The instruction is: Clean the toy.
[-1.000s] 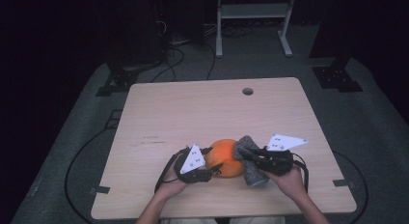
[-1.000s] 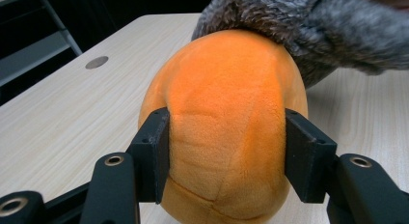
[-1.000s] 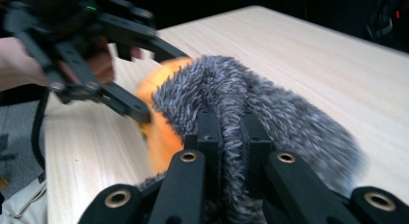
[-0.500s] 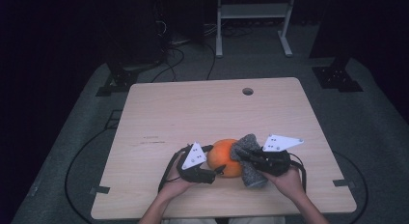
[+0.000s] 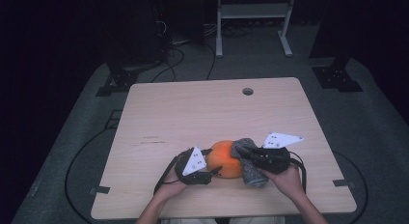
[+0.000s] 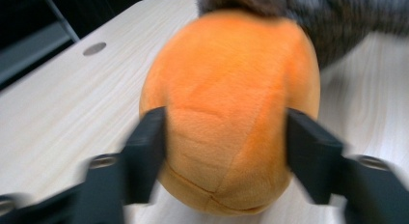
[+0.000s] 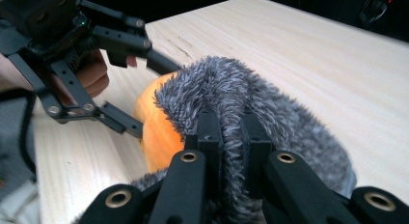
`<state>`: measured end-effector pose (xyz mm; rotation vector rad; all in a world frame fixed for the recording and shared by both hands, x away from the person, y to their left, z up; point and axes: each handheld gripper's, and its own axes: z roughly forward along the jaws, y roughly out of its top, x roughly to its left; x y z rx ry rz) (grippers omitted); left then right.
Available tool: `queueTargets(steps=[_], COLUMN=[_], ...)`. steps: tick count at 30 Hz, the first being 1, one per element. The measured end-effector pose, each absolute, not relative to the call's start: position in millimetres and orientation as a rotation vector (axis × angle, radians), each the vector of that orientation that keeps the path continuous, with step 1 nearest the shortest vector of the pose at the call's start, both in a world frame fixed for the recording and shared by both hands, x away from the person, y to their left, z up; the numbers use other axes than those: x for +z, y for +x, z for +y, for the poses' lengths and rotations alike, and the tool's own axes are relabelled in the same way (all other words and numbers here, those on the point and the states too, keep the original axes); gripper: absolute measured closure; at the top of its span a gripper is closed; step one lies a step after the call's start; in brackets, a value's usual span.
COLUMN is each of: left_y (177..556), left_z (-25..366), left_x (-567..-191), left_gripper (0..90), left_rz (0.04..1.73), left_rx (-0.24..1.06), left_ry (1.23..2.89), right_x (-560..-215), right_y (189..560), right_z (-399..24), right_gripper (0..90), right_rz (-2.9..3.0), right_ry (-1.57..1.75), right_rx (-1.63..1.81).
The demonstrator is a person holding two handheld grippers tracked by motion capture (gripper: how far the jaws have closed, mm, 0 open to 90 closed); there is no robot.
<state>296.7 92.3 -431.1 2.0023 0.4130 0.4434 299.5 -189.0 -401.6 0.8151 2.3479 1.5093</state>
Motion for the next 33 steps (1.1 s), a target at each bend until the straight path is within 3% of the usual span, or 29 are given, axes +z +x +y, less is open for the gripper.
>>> queueTargets(steps=[1, 2, 4, 10, 11, 14, 15, 18, 22, 25, 27, 28, 29, 31, 33], left_y=[298, 299, 300, 300, 300, 304, 305, 304, 301, 306, 313, 316, 317, 310, 303], left_z=[93, 93, 93, 101, 101, 101, 100, 101, 103, 106, 103, 101, 99, 96, 93], left_x=[-428, -426, -428, -434, -433, -429, -430, -435, -436, -431, -433, -437, -441, -439, -432], left_gripper=[17.9, 18.3, 27.9, 33.1, 32.2, 17.9, 17.9, 25.1, 27.6, 16.9, 2.3, 2.4, 6.9, 23.6, 33.9], left_rz=[0.44, 0.455, 0.459, 0.472, 0.464, 0.513, 0.53, 0.526, 0.483, 0.517, 0.574, 0.591, 0.597, 0.559, 0.532], left_rx=[0.391, 0.365, 0.393, 0.358, 0.341, 0.289, 0.289, 0.296, 0.269, 0.222, 0.204, 0.147, 0.117, 0.229, 0.372], left_ry=[1.958, 1.923, 1.955, 1.994, 1.984, 1.931, 1.953, 1.976, 2.002, 1.957, 2.001, 2.007, 2.014, 2.005, 1.951], right_x=[-403, -403, -402, -413, -415, -416, -416, -419, -423, -414, -416, -418, -420, -420, -414], right_y=[299, 297, 294, 304, 305, 301, 300, 303, 310, 300, 298, 299, 301, 304, 302], right_z=[-186, -182, -175, -197, -200, -198, -195, -196, -206, -199, -191, -191, -191, -194, -196], right_gripper=[81.7, 81.7, 81.6, 81.6, 81.6, 81.6, 81.5, 81.6, 81.5, 81.5, 81.5, 81.5, 81.5, 81.6, 81.6], right_rz=[2.355, 2.37, 2.383, 2.366, 2.375, 2.384, 2.394, 2.407, 2.39, 2.388, 2.419, 2.424, 2.432, 2.427, 2.386], right_ry=[0.81, 0.785, 0.749, 0.868, 0.893, 0.847, 0.815, 0.83, 0.936, 0.821, 0.78, 0.786, 0.801, 0.84, 0.828], right_rx=[1.518, 1.536, 1.54, 1.498, 1.513, 1.536, 1.544, 1.53, 1.47, 1.56, 1.533, 1.529, 1.522, 1.528, 1.568])
